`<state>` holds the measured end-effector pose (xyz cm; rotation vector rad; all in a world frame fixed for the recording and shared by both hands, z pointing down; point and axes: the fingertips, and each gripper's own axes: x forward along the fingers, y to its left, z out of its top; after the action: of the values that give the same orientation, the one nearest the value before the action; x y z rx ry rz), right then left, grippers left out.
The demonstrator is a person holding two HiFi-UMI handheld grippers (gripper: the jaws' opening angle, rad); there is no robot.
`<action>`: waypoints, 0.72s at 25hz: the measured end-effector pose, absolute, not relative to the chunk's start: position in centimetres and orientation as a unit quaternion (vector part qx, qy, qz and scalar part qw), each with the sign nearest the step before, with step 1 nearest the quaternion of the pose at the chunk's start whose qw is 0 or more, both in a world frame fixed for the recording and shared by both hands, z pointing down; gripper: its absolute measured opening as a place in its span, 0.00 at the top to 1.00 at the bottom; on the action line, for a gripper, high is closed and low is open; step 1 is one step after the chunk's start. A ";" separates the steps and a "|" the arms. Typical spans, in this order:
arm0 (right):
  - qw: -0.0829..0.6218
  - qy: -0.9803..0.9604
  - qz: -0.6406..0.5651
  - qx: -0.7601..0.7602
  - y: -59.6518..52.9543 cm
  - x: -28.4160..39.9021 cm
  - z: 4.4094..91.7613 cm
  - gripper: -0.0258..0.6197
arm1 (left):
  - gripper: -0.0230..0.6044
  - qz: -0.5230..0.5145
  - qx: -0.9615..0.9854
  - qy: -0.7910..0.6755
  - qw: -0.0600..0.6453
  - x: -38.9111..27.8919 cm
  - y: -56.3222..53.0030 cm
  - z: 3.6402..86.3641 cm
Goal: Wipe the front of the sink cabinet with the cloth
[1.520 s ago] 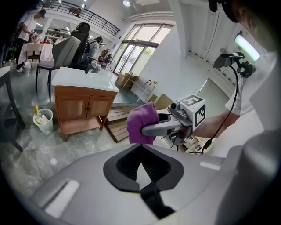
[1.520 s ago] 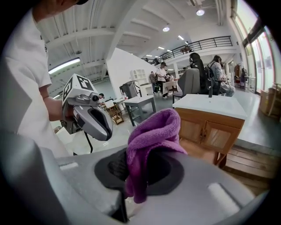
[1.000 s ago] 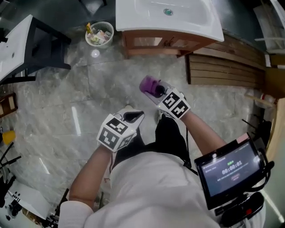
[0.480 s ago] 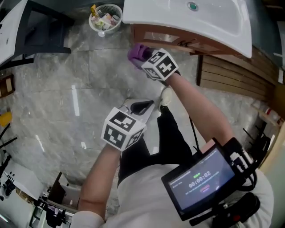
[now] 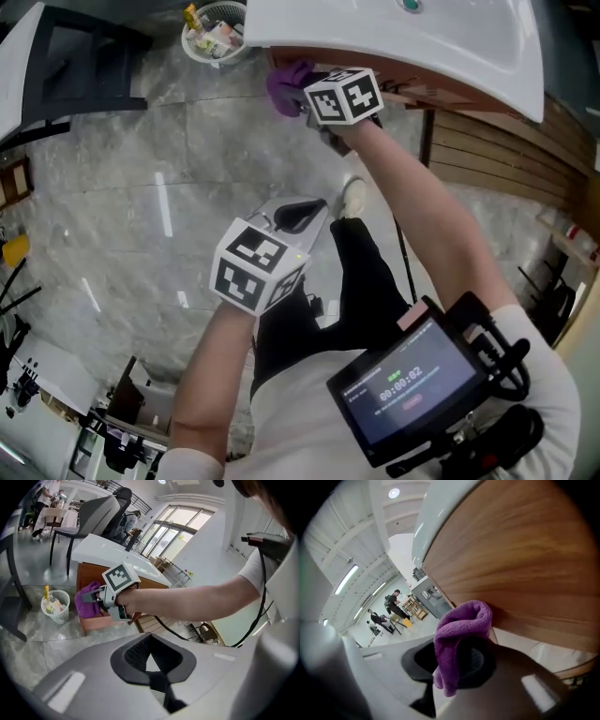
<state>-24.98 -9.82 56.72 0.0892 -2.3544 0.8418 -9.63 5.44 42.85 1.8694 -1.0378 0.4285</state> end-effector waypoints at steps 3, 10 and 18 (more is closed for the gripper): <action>0.294 -0.891 0.341 0.052 -10.8 -24.4 56.7 0.85 | 0.95 0.177 0.764 -0.410 0.466 -8.7 5.6 43.4; 0.266 -0.885 0.368 0.105 -13.0 -20.5 56.3 0.85 | 0.95 0.182 0.776 -0.388 0.462 -6.9 4.8 42.9; 0.255 -0.878 0.374 0.154 -16.0 -13.8 56.0 0.85 | 0.95 0.189 0.792 -0.355 0.459 -3.4 3.7 42.7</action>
<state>-13.84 -16.01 55.95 0.4192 -2.3839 1.0162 -3.44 3.68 42.66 1.9514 -0.8752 0.4648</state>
